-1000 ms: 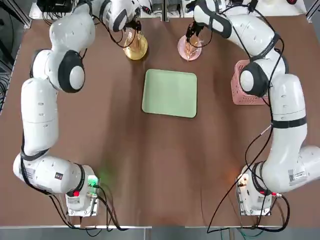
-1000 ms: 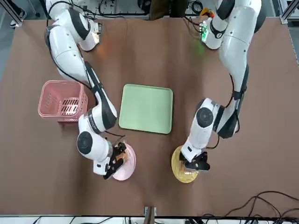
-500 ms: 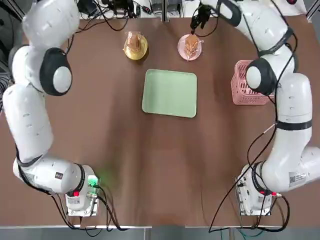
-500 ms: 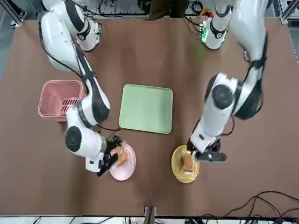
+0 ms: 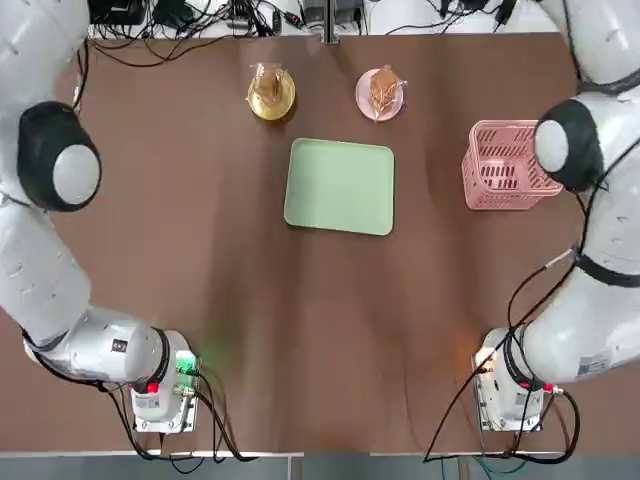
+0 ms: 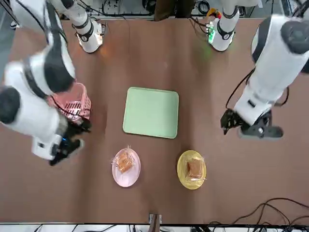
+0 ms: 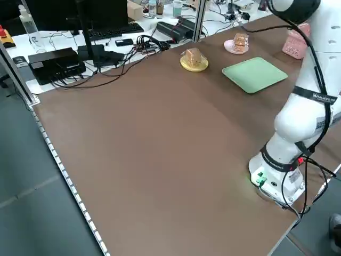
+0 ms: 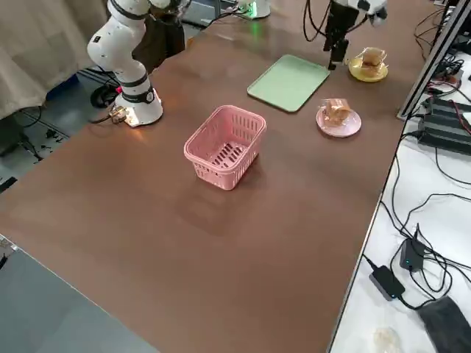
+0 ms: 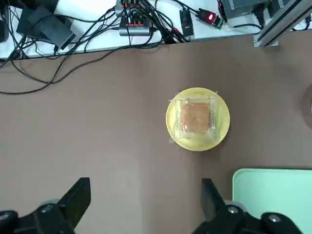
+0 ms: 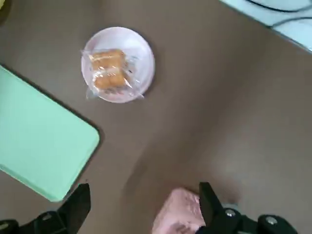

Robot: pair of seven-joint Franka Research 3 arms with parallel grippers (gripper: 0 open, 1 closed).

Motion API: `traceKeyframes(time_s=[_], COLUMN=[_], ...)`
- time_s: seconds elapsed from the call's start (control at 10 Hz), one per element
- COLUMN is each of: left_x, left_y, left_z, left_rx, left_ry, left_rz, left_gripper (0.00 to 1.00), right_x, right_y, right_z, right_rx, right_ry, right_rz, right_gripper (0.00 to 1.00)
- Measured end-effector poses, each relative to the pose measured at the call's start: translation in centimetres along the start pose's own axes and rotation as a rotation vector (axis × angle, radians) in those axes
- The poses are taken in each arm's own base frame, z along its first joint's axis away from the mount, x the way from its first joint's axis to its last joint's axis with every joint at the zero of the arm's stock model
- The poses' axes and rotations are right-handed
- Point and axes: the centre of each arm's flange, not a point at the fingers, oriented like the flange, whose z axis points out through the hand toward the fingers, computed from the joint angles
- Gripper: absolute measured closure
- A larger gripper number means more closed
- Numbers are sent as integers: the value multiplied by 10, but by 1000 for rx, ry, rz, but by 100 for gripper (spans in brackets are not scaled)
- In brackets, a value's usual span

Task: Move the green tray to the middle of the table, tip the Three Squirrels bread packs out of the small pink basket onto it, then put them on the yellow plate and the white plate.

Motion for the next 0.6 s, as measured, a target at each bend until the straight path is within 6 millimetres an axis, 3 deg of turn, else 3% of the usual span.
traceKeyframes(time_s=[0.1,0.3,0.5,0.6], left_x=[-3,-11,-22,-29], left_y=[-19,-44,-47,-47], left_z=[-10,-27,-38,-38], left_rx=[-1,-3,-45,-56], left_ry=[-13,-39,-56,-54], left_rz=[2,4,12,14], left_gripper=[0,0,0,0], right_x=[-32,-95,-145,-160], right_y=[18,44,44,46], right_z=[-29,-66,-81,-81], right_rx=[-9,-1,12,16], right_ry=[10,9,-17,-42], right_rz=[60,179,286,351], right_gripper=[1,2,2,2])
